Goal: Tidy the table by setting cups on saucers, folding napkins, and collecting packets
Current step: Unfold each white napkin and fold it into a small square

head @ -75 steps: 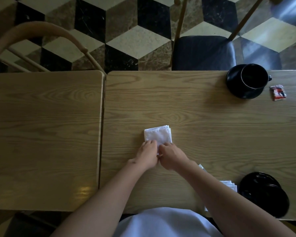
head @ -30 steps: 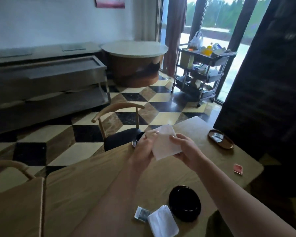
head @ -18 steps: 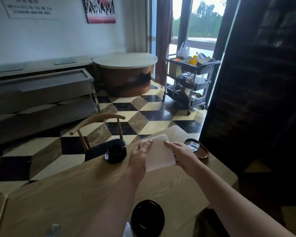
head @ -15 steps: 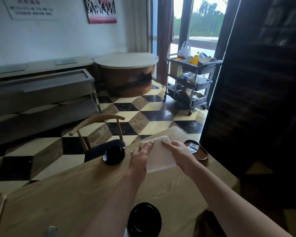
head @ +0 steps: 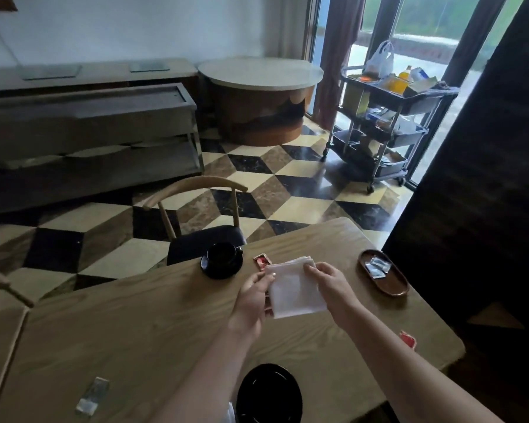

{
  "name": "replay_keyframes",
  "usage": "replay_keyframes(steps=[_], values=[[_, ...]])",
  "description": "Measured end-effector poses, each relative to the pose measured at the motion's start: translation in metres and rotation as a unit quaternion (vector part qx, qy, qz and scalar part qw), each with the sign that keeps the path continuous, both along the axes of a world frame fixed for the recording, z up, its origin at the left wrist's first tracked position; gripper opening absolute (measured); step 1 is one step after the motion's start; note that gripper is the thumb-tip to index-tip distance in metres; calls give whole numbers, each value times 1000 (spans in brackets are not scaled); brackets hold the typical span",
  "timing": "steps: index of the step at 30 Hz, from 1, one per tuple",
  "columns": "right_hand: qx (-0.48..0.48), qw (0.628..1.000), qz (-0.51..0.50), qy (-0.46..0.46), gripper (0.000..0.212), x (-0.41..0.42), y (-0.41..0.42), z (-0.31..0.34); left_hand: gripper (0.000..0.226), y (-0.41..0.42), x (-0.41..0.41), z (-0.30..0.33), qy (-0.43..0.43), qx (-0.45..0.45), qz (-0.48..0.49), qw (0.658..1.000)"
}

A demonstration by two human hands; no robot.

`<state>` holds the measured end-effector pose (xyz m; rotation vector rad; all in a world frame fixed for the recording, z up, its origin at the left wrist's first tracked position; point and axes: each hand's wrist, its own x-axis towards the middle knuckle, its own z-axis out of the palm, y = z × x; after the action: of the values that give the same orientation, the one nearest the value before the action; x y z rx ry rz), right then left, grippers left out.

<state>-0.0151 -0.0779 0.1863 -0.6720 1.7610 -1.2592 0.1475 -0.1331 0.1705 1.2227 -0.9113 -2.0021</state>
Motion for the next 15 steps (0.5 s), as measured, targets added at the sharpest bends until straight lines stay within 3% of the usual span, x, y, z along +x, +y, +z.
replay_keyframes(steps=[7, 15], values=[[68, 998, 11, -11, 27, -10, -53, -47, 11, -26, 11, -39, -37, 77, -20, 996], [181, 979, 96, -17, 23, -60, -135, -99, 12, -98, -38, -86, -138, 91, 26, 986]])
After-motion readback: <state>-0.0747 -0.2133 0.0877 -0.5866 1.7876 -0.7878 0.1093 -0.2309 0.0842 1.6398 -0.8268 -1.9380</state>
